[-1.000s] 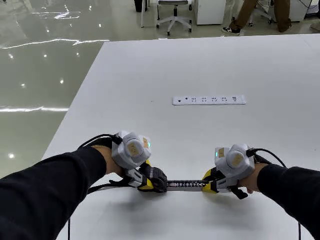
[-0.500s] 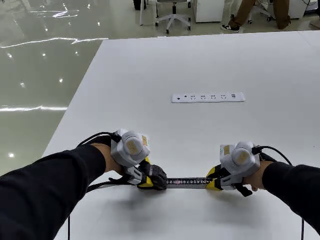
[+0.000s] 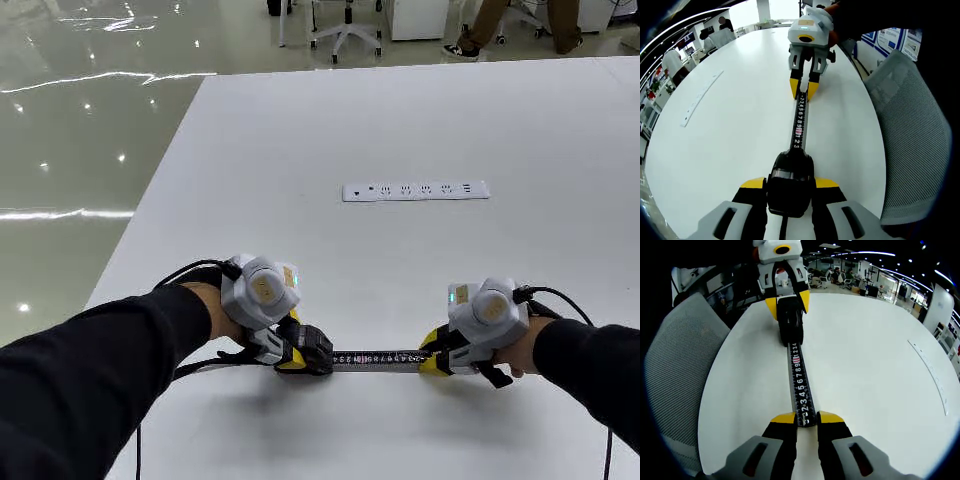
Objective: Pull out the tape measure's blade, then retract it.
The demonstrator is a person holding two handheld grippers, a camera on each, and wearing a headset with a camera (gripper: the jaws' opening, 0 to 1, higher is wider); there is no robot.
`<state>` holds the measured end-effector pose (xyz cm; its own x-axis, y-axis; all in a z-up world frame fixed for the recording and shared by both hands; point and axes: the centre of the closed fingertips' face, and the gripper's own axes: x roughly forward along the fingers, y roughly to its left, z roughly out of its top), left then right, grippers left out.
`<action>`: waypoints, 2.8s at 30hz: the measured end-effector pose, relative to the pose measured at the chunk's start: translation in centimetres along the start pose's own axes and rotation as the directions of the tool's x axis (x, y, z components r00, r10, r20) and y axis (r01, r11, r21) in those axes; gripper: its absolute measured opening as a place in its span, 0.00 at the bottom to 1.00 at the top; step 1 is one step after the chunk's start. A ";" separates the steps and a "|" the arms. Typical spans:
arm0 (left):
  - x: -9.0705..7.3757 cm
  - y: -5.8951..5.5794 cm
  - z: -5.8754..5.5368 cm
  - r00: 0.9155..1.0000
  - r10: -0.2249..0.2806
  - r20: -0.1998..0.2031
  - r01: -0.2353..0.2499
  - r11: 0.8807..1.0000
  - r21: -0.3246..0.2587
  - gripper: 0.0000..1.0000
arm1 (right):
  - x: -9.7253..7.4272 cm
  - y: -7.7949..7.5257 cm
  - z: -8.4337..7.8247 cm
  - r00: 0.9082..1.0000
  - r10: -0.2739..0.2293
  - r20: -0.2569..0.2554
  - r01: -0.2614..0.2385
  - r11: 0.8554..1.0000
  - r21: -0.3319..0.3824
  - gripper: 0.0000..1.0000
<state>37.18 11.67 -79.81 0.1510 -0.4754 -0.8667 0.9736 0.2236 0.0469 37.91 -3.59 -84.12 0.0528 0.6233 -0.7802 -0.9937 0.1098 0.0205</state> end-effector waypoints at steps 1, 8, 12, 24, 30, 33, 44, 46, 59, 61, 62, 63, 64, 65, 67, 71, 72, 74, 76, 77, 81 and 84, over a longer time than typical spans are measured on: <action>0.0 0.0 0.0 1.000 0.000 0.000 0.000 1.000 0.000 0.30 | 0.0 -0.1 -0.1 1.000 -0.001 0.000 0.001 1.000 0.000 0.10; 0.0 0.0 0.0 1.000 0.002 0.001 -0.002 1.000 -0.001 0.30 | -0.4 -0.1 -0.4 1.000 -0.004 -0.001 0.004 1.000 0.006 0.10; 0.0 0.0 0.0 1.000 0.002 0.001 -0.002 1.000 -0.001 0.30 | -0.6 -0.2 -0.6 1.000 -0.006 -0.001 0.006 1.000 0.008 0.10; 0.0 0.1 0.0 1.000 0.001 0.004 -0.001 1.000 -0.008 0.30 | -1.2 -0.4 -1.4 1.000 -0.015 -0.002 0.015 1.000 0.014 0.10; 0.1 0.1 -0.1 1.000 0.002 0.002 -0.002 1.000 -0.006 0.30 | -1.6 -0.3 -1.7 1.000 -0.019 0.000 0.019 1.000 0.014 0.10; 0.1 0.1 -0.1 1.000 0.002 0.002 -0.002 1.000 -0.005 0.30 | -1.8 -0.3 -1.9 1.000 -0.020 -0.002 0.020 1.000 0.015 0.10; 0.1 0.0 0.0 1.000 0.001 0.003 -0.001 1.000 -0.002 0.30 | -2.3 -0.5 -2.8 1.000 -0.027 -0.006 0.027 0.999 0.018 0.10; 0.1 0.0 0.0 1.000 0.000 0.003 0.000 1.000 -0.002 0.30 | -2.4 -0.5 -2.9 1.000 -0.029 -0.005 0.029 0.999 0.014 0.10; 0.0 0.0 0.1 1.000 -0.002 0.007 0.002 1.000 -0.001 0.30 | -3.3 -0.1 -4.0 0.999 -0.038 -0.002 0.038 0.999 0.016 0.10; 0.0 0.0 0.0 1.000 -0.002 0.008 0.002 1.000 -0.001 0.30 | -3.5 -0.1 -4.1 0.999 -0.038 -0.004 0.038 0.999 0.018 0.10; 0.0 0.1 0.0 1.000 -0.002 0.008 0.002 1.000 -0.001 0.30 | -3.6 -0.1 -4.2 0.999 -0.038 -0.005 0.038 0.999 0.019 0.10; 0.0 0.1 0.0 1.000 -0.002 0.008 0.002 1.000 -0.001 0.30 | -3.6 -0.2 -4.2 0.999 -0.038 -0.004 0.039 0.999 0.018 0.10; 0.0 0.1 0.0 1.000 -0.002 0.008 0.002 1.000 -0.001 0.30 | -3.7 -0.2 -4.3 0.999 -0.038 -0.005 0.038 0.999 0.019 0.10; 0.0 0.1 0.0 1.000 -0.002 0.008 0.002 1.000 -0.001 0.30 | -3.8 -0.3 -4.4 0.999 -0.039 -0.007 0.039 0.999 0.020 0.10; 0.0 0.1 0.0 1.000 -0.003 0.008 0.003 1.000 -0.002 0.30 | -3.9 -0.2 -4.5 0.999 -0.040 -0.007 0.040 0.999 0.017 0.10; 0.0 0.1 0.0 1.000 -0.004 0.008 0.004 1.000 -0.002 0.30 | -4.2 -0.3 -4.9 0.999 -0.041 -0.012 0.041 0.999 0.022 0.10; 0.0 0.1 0.0 1.000 -0.004 0.008 0.004 1.000 -0.002 0.30 | -4.2 -0.4 -5.0 0.999 -0.040 -0.013 0.041 0.999 0.023 0.10; 0.0 0.1 0.0 1.000 -0.004 0.007 0.004 1.000 -0.002 0.30 | -4.3 -0.5 -5.1 0.999 -0.041 -0.014 0.041 0.999 0.022 0.10; 0.0 0.1 0.0 1.000 -0.003 0.007 0.003 1.000 -0.001 0.30 | -4.5 -0.5 -5.2 0.999 -0.042 -0.017 0.042 0.999 0.024 0.10; 0.0 0.1 0.0 1.000 -0.003 0.007 0.003 1.000 -0.002 0.30 | -4.5 -0.5 -5.3 0.999 -0.042 -0.017 0.042 0.999 0.024 0.10; 0.1 0.1 0.0 1.000 -0.002 0.008 0.002 1.000 -0.002 0.30 | -4.8 -0.7 -5.6 0.999 -0.043 -0.020 0.044 0.999 0.028 0.10; 0.1 0.1 0.0 1.000 -0.002 0.008 0.002 1.000 -0.002 0.30 | -4.9 -0.9 -5.8 0.999 -0.043 -0.022 0.044 0.999 0.030 0.10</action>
<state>37.26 11.65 -79.88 0.1504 -0.4825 -0.8629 0.9735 0.2244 0.0442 37.94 -11.21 -83.90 0.0934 0.6006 -0.7941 -0.9871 0.1603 0.0051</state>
